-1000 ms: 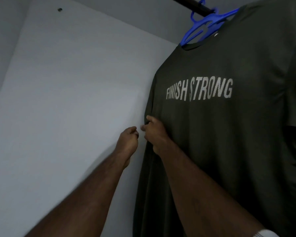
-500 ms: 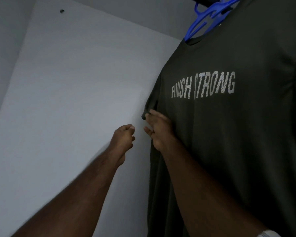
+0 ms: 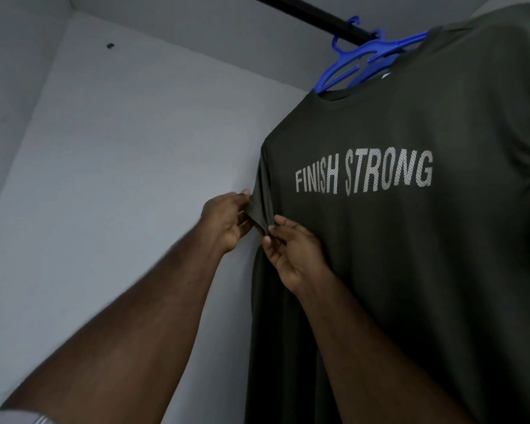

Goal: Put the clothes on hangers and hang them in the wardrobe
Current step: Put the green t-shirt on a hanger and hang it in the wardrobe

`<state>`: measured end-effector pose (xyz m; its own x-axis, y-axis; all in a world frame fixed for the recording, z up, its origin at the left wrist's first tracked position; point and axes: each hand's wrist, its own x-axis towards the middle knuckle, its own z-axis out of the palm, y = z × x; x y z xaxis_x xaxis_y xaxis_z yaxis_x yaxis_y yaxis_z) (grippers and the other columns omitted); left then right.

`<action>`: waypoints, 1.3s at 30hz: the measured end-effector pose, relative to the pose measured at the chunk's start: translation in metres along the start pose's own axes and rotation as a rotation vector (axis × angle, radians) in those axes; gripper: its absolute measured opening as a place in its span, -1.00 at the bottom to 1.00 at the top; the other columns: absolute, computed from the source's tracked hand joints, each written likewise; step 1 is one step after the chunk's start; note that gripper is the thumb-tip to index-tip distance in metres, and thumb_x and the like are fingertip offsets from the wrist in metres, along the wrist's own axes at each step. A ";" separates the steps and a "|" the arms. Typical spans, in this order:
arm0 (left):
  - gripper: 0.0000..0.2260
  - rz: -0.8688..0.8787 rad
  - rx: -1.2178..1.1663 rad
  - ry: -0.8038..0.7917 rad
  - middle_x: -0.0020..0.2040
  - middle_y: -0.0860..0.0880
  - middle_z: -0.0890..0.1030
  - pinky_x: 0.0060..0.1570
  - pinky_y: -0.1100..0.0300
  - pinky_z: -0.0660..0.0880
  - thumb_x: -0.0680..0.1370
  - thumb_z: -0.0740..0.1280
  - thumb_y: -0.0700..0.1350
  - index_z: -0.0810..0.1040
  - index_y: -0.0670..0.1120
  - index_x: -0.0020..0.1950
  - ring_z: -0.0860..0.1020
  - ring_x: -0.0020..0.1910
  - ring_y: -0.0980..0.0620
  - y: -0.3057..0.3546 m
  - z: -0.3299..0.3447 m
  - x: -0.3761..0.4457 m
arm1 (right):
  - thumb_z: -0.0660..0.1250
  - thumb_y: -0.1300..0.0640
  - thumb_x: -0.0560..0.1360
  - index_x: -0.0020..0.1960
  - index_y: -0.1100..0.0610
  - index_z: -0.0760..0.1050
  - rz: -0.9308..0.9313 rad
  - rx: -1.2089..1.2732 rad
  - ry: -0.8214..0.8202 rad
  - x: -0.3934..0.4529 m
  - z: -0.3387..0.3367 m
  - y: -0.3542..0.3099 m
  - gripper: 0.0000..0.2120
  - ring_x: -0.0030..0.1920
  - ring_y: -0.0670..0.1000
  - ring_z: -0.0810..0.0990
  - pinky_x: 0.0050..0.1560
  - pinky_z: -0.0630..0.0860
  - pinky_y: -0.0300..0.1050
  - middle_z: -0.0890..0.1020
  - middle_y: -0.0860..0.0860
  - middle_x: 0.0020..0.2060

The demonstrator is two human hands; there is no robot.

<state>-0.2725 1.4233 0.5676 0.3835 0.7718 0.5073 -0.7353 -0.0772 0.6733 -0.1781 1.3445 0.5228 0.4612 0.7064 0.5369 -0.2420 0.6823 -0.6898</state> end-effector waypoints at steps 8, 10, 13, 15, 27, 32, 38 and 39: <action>-0.76 0.076 -0.173 0.058 -0.20 -0.16 0.57 -0.28 0.17 0.62 0.48 0.33 -0.50 0.51 -0.19 -0.25 0.62 -0.19 -0.07 0.019 -0.020 0.017 | 0.28 0.45 0.56 0.16 0.21 0.55 -0.003 -0.042 0.030 -0.008 -0.004 0.000 -0.74 -0.14 0.01 0.59 -0.13 0.60 -0.22 0.58 0.16 -0.03; -0.81 0.105 -0.141 0.075 -0.12 -0.17 0.64 -0.28 0.19 0.61 0.48 0.34 -0.49 0.59 -0.22 -0.14 0.65 -0.17 -0.06 0.024 -0.025 0.015 | 0.28 0.45 0.56 0.20 0.24 0.54 0.005 -0.039 0.031 -0.008 -0.002 0.000 -0.73 -0.16 -0.01 0.59 -0.16 0.59 -0.25 0.59 0.15 -0.07; -0.77 0.253 -0.075 0.099 0.01 -0.18 0.68 -0.14 0.17 0.65 0.50 0.36 -0.46 0.63 -0.19 0.06 0.68 -0.08 -0.05 0.026 -0.031 0.013 | 0.28 0.45 0.56 0.23 0.25 0.51 0.013 -0.054 0.013 -0.011 0.001 0.002 -0.72 -0.14 0.00 0.62 -0.15 0.61 -0.27 0.61 0.15 -0.08; -0.76 0.453 0.034 0.184 0.01 -0.12 0.69 0.01 0.10 0.65 0.50 0.39 -0.41 0.64 -0.14 0.08 0.67 -0.04 -0.03 0.029 -0.037 0.013 | 0.27 0.44 0.57 0.29 0.26 0.48 0.030 -0.075 -0.021 -0.014 0.006 0.003 -0.68 -0.04 0.05 0.64 -0.05 0.63 -0.22 0.63 0.16 -0.03; -0.51 0.588 0.783 0.225 0.42 -0.03 0.51 0.42 0.09 0.39 0.58 0.38 -0.22 0.42 -0.08 0.50 0.49 0.37 0.00 0.059 -0.070 0.006 | 0.34 0.29 0.59 0.55 0.13 0.26 0.063 -0.490 -0.136 -0.040 0.035 0.007 -0.42 0.21 0.03 0.58 0.09 0.60 -0.09 0.57 0.02 0.20; -0.47 0.604 1.023 0.216 0.59 -0.05 0.28 0.46 0.19 0.17 0.65 0.30 -0.10 0.24 -0.07 0.60 0.26 0.55 -0.03 0.045 -0.076 -0.027 | 0.37 0.28 0.56 0.59 0.13 0.18 -0.011 -0.731 -0.137 -0.062 0.043 0.007 -0.34 0.32 0.02 0.50 0.27 0.54 -0.05 0.40 0.03 0.48; -0.42 0.664 1.246 0.102 0.65 0.00 0.09 0.55 0.01 0.09 0.68 0.23 0.03 0.09 -0.04 0.64 0.01 0.63 -0.01 0.003 -0.085 -0.077 | 0.35 0.20 0.59 0.59 0.05 0.18 -0.286 -1.302 -0.109 -0.123 0.049 -0.002 -0.36 0.47 0.04 0.38 0.37 0.43 -0.05 0.37 0.01 0.50; -0.42 0.661 1.267 0.080 0.65 0.00 0.08 0.56 -0.02 0.09 0.68 0.22 0.04 0.09 -0.04 0.64 -0.01 0.63 -0.01 -0.004 -0.086 -0.086 | 0.34 0.20 0.59 0.60 0.05 0.14 -0.346 -1.438 -0.093 -0.133 0.048 -0.002 -0.34 0.51 0.04 0.32 0.43 0.39 -0.04 0.33 0.01 0.53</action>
<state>-0.3507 1.4117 0.4746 0.1104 0.4024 0.9088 0.2394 -0.8982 0.3686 -0.2798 1.2582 0.4765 0.2497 0.5989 0.7609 0.9241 0.0875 -0.3720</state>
